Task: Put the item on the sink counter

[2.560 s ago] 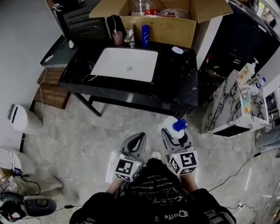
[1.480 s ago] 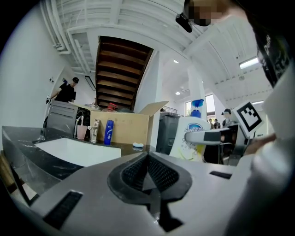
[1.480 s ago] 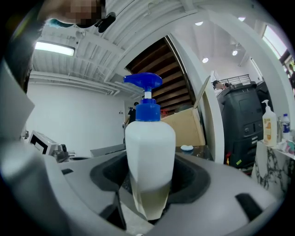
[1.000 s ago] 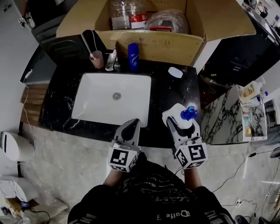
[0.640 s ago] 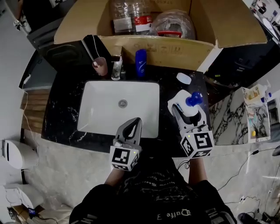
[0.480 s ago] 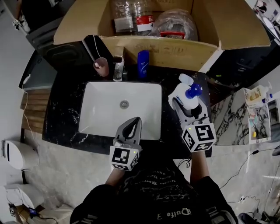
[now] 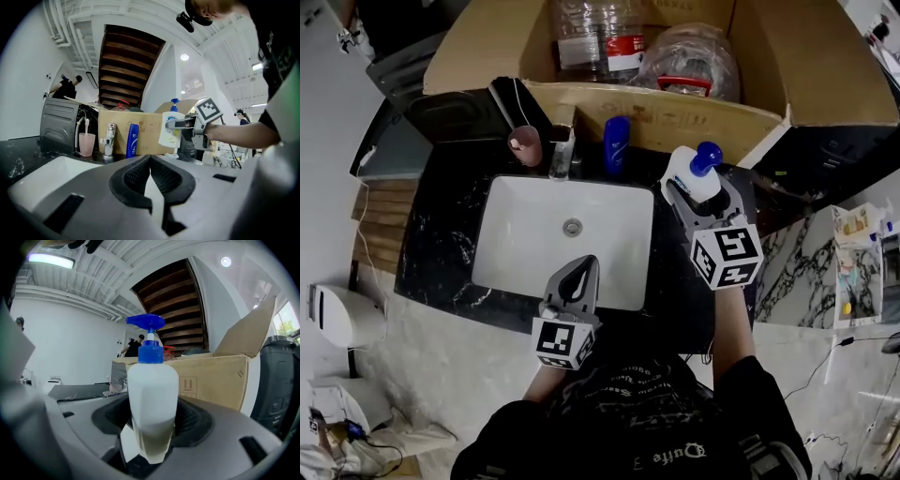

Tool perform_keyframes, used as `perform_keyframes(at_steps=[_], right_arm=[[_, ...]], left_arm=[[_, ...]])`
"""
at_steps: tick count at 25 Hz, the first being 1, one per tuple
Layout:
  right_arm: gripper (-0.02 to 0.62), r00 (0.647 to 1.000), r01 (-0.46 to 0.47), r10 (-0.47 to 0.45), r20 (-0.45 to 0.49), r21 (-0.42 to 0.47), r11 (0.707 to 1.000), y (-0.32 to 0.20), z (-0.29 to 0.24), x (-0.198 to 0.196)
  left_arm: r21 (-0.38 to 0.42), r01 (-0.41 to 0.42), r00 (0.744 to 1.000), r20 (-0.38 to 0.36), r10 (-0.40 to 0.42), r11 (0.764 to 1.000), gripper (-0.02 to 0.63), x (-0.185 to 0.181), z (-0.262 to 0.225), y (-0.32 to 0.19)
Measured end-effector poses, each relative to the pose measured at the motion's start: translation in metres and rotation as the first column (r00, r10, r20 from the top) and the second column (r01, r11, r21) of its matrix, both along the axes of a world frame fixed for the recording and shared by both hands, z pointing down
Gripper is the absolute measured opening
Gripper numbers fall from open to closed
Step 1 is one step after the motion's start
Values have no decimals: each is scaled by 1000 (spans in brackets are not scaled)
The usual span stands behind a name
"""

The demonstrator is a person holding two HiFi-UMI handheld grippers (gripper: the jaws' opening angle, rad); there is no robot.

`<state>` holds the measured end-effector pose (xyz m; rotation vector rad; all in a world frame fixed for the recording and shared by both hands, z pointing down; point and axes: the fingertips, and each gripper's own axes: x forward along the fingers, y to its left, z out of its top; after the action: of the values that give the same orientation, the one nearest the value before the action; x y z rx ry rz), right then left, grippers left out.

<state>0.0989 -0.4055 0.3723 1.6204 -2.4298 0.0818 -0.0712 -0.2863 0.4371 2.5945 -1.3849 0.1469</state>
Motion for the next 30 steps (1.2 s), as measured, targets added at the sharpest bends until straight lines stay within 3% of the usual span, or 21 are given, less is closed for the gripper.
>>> perform_keyframes(at_steps=[12, 30], right_arm=[[264, 996, 84, -82, 31, -70, 994, -55, 44, -1], [264, 996, 89, -87, 15, -120, 989, -97, 105, 6]], left_arm=[[-36, 80, 996, 39, -79, 996, 6, -5, 12, -4], [-106, 145, 987, 83, -136, 984, 7, -10, 34, -14]])
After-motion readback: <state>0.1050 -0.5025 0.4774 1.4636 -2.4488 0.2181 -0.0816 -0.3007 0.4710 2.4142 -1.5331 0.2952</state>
